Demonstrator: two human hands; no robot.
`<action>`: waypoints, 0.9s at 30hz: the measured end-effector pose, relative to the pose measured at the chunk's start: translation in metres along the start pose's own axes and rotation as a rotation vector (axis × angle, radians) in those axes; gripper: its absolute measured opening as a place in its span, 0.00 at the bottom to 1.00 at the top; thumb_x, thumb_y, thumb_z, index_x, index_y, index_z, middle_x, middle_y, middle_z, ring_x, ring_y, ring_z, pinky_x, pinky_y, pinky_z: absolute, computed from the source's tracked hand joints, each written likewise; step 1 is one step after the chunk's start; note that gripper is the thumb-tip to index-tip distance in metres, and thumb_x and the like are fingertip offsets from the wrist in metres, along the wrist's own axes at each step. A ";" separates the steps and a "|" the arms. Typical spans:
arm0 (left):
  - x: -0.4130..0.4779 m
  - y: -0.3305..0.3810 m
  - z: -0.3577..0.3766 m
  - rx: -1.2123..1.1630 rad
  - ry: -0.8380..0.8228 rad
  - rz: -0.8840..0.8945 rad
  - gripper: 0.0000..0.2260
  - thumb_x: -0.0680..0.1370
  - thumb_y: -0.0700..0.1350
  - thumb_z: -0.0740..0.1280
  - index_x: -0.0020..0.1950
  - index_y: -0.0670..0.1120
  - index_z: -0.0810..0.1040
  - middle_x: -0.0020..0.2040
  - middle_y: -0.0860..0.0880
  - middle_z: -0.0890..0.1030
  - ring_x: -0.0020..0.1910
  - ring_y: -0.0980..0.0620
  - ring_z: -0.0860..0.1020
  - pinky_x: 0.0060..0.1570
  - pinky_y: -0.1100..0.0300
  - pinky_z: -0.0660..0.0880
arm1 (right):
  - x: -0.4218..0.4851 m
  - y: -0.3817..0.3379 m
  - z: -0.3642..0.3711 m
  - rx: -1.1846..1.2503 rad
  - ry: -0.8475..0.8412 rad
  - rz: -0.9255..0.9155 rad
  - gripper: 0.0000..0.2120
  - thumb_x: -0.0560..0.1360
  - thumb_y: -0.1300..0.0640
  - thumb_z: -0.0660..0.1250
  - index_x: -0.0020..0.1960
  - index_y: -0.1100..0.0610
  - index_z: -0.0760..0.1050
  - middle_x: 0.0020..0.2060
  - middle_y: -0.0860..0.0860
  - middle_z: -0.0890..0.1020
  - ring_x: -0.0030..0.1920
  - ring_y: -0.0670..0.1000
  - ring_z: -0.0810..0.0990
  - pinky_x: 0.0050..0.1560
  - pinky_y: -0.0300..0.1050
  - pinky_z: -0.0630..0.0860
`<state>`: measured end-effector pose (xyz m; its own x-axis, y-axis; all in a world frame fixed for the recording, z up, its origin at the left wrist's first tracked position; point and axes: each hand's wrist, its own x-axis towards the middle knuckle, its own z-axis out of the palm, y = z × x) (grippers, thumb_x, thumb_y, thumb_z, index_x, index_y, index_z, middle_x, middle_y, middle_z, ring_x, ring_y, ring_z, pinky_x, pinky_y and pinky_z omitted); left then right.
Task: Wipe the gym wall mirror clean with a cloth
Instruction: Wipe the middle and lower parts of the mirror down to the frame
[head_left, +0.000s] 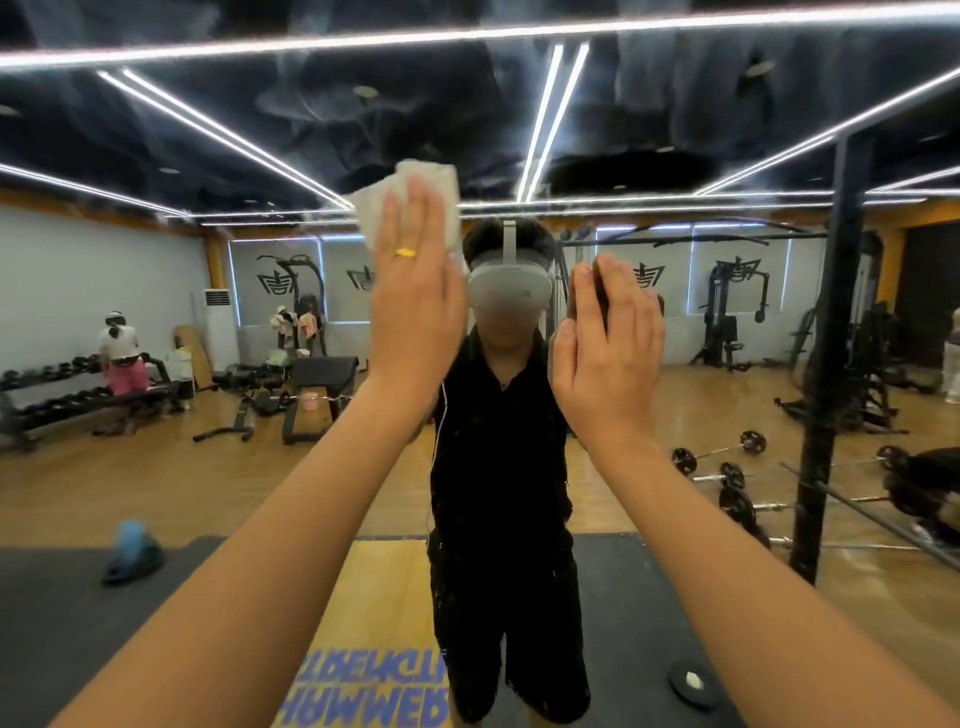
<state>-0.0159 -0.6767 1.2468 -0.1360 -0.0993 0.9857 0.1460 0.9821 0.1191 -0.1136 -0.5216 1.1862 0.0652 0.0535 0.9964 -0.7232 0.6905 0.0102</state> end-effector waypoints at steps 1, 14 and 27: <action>0.007 0.009 0.006 0.010 -0.019 0.059 0.25 0.87 0.45 0.52 0.84 0.44 0.55 0.85 0.46 0.54 0.84 0.44 0.50 0.78 0.55 0.48 | 0.000 0.001 0.000 0.000 0.004 -0.002 0.24 0.84 0.57 0.59 0.79 0.61 0.65 0.77 0.61 0.67 0.79 0.57 0.61 0.81 0.58 0.54; -0.024 -0.067 -0.039 0.099 -0.017 -0.044 0.24 0.88 0.43 0.54 0.85 0.48 0.55 0.85 0.52 0.53 0.84 0.52 0.48 0.79 0.47 0.60 | -0.002 0.003 0.003 -0.021 -0.002 -0.004 0.25 0.84 0.58 0.61 0.80 0.61 0.64 0.78 0.60 0.66 0.79 0.58 0.62 0.82 0.57 0.53; 0.017 -0.004 -0.002 0.052 -0.097 0.229 0.24 0.86 0.42 0.55 0.83 0.44 0.61 0.83 0.47 0.60 0.83 0.45 0.54 0.78 0.55 0.58 | 0.001 0.001 0.003 -0.012 0.009 -0.009 0.24 0.84 0.57 0.59 0.79 0.62 0.66 0.77 0.61 0.68 0.78 0.58 0.62 0.79 0.62 0.59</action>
<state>-0.0170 -0.6827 1.2638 -0.1987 0.1399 0.9700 0.1337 0.9844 -0.1146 -0.1160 -0.5230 1.1874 0.0773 0.0537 0.9956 -0.7143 0.6997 0.0177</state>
